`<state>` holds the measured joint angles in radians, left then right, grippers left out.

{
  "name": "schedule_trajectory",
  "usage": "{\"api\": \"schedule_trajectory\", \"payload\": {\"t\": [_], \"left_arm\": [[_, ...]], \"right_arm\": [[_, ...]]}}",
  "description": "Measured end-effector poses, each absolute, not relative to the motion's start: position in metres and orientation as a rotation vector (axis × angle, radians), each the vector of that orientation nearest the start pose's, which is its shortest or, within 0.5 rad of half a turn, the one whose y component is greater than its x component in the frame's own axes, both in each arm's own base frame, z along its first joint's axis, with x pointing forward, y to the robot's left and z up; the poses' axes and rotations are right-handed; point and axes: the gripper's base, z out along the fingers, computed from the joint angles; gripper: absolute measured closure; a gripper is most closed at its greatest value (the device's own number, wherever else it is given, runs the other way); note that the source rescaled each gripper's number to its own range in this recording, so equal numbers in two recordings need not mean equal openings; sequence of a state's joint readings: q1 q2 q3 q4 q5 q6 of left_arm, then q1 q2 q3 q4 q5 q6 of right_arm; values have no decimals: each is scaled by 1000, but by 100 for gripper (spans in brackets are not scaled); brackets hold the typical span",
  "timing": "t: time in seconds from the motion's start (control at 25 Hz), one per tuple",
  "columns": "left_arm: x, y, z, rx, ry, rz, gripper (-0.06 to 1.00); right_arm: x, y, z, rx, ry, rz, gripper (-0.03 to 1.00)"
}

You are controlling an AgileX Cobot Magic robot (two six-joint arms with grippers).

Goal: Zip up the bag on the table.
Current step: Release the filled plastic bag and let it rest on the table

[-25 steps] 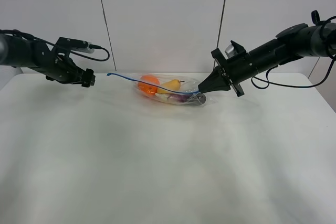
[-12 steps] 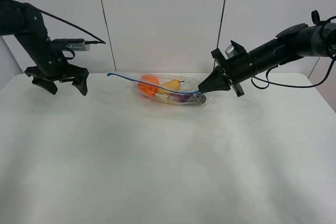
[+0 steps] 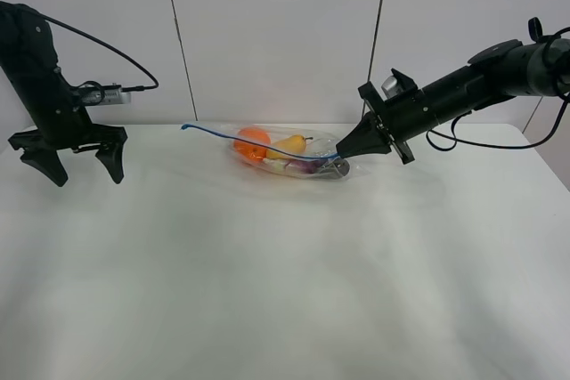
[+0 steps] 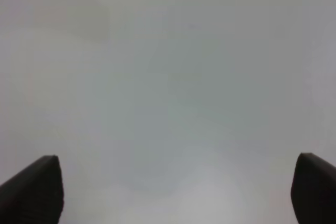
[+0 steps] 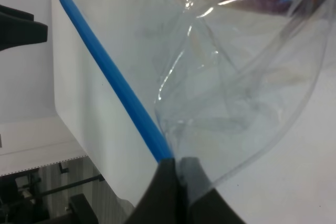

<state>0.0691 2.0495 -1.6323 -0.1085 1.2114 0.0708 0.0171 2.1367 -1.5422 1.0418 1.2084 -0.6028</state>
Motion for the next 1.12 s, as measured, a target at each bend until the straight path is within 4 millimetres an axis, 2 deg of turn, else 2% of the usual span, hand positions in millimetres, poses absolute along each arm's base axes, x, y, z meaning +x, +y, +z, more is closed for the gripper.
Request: {"api": "schedule_trajectory", "payload": {"t": [0.12,0.24,0.48,0.72,0.92,1.12], "left_arm": [[397,17,214,-65,3098,-183,-6],[373,16,226,-59,3103,-166,-6],[307,13,254,-42,3092,-130,-6],[231,8,280,-29,3009,-120,-6],[177,4,283,-24,2946,-112,-6],[131,1,269,-23,2898,-105,-6]], "right_arm": [[420,81,185,-193,2671,1355,97],[420,81,185,-196,2673,1352,97],[419,80,184,-200,2678,1346,97],[419,80,184,-201,2679,1344,97],[419,80,184,-201,2679,1344,97],[419,80,184,-201,2679,1344,97]]}}
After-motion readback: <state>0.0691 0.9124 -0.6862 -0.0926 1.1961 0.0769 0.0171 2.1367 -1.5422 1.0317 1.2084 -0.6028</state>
